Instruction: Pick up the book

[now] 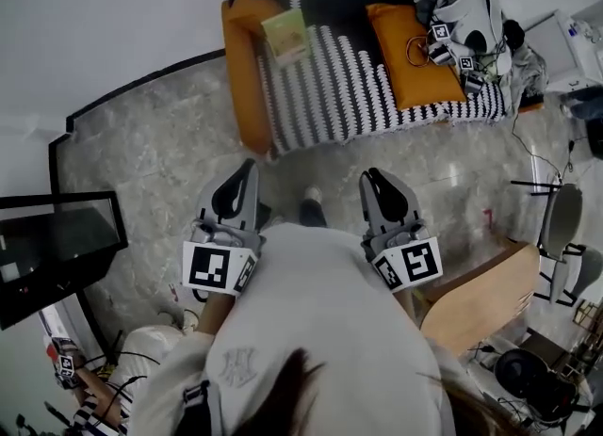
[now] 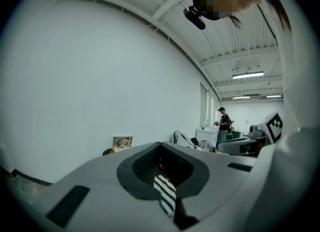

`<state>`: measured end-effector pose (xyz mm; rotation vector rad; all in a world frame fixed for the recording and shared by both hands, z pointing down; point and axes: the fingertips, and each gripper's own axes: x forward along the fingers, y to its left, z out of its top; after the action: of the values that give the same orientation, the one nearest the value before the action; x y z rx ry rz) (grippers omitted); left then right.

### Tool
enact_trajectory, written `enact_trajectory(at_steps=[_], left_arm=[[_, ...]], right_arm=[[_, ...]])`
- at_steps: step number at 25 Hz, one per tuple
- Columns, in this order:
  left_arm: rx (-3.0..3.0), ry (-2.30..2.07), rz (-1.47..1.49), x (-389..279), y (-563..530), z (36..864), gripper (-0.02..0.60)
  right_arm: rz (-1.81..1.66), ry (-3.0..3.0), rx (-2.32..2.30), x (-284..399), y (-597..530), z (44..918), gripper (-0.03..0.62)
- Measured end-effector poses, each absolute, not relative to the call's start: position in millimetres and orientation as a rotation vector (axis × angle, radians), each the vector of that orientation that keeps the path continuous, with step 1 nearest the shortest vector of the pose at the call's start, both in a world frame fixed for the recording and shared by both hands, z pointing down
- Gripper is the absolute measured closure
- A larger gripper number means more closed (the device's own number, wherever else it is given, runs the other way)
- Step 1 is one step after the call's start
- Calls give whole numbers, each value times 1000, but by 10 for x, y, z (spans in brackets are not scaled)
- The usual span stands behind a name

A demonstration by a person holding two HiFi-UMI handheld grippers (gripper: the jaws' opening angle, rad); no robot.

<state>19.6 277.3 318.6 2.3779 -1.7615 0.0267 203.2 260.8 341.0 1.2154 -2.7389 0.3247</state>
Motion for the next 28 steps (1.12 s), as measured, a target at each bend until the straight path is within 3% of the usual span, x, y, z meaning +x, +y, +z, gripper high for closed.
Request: enact_trajectory(at_steps=[11, 28], left_arm=[[2324, -1848, 30, 418, 2335, 3168, 572], [2333, -1764, 42, -68, 1221, 3201, 572]], right_arm=[[358, -2767, 1140, 2328, 2047, 3483, 537], [368, -2748, 1206, 1794, 1028, 3374, 537]])
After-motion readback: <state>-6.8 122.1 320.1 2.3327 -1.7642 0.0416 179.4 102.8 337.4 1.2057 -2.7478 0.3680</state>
